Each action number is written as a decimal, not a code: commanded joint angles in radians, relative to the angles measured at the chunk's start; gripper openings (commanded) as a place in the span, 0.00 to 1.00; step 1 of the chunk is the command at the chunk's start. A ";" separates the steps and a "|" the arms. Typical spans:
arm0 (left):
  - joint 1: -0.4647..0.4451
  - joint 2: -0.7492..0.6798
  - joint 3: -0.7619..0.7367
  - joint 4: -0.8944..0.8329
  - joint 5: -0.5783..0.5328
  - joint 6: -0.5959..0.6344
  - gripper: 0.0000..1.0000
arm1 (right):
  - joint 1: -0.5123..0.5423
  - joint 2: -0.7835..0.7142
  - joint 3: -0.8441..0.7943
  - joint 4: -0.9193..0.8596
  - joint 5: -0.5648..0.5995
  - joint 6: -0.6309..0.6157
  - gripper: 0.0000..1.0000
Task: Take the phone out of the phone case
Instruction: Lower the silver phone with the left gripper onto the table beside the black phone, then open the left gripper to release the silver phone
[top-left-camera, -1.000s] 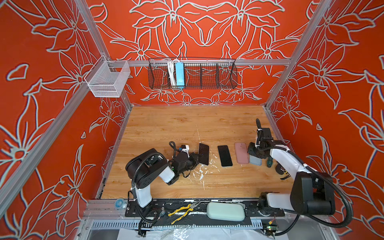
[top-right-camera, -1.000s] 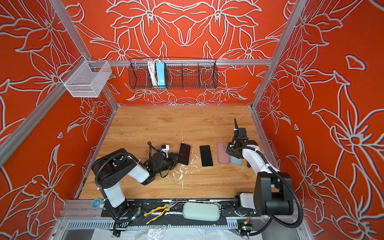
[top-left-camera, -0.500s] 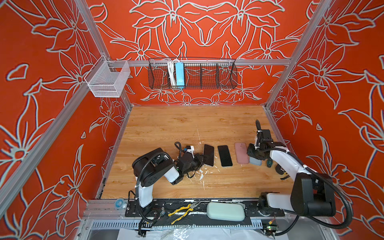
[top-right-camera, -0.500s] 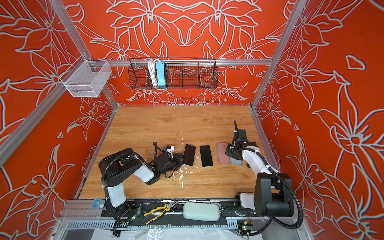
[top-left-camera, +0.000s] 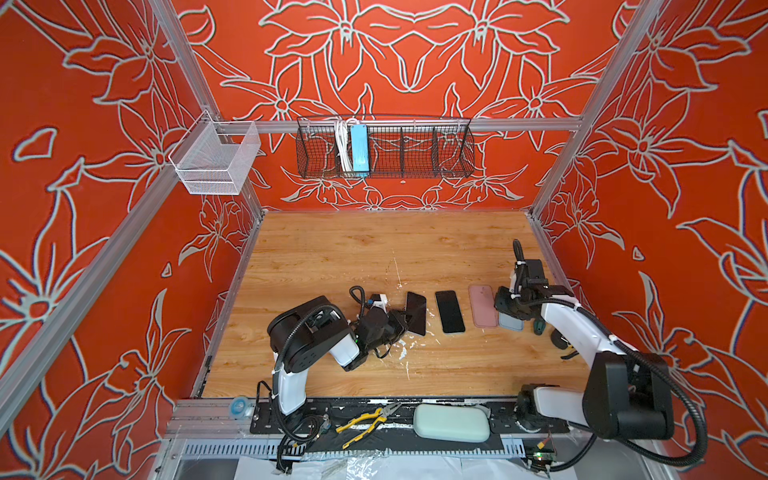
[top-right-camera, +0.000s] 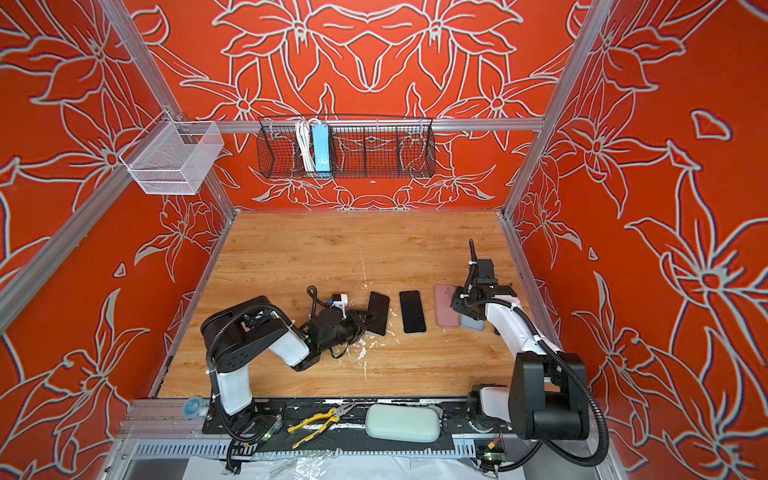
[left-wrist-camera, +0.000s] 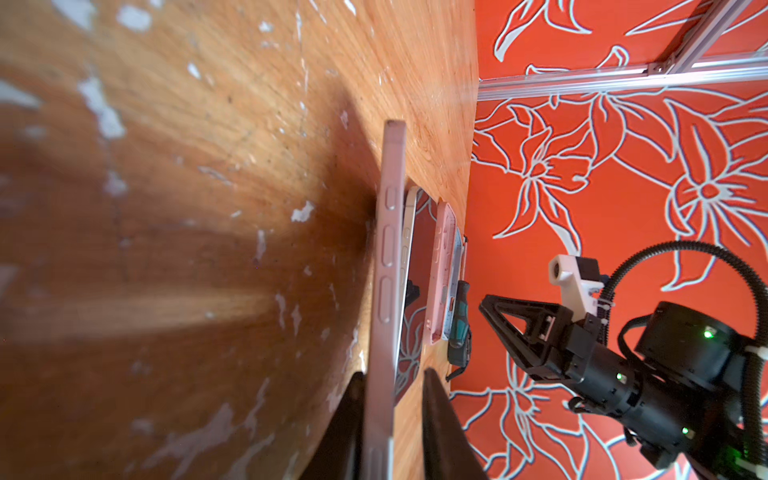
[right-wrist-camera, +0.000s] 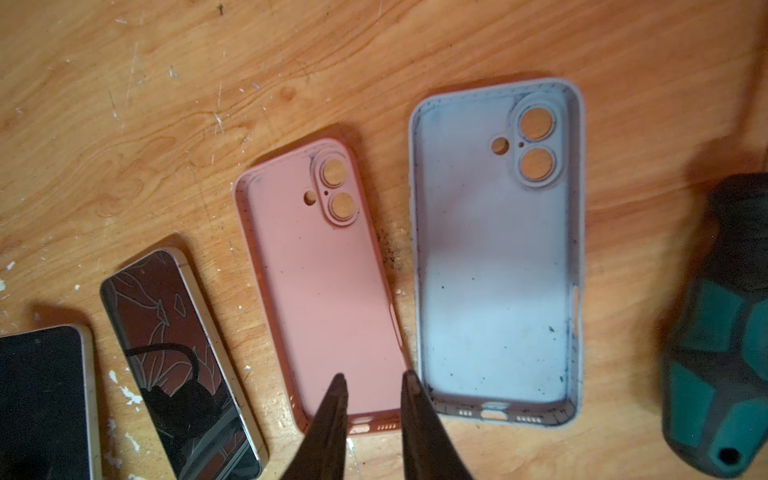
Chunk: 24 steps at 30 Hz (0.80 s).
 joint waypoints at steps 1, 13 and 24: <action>-0.009 0.002 -0.012 0.043 -0.021 -0.012 0.26 | 0.007 -0.028 -0.012 -0.004 -0.010 0.014 0.25; -0.032 -0.081 -0.008 -0.130 -0.054 0.012 0.35 | 0.007 -0.063 -0.022 0.007 -0.027 0.018 0.25; -0.037 -0.301 0.016 -0.536 -0.082 0.103 0.44 | 0.007 -0.087 -0.012 0.009 -0.064 -0.001 0.25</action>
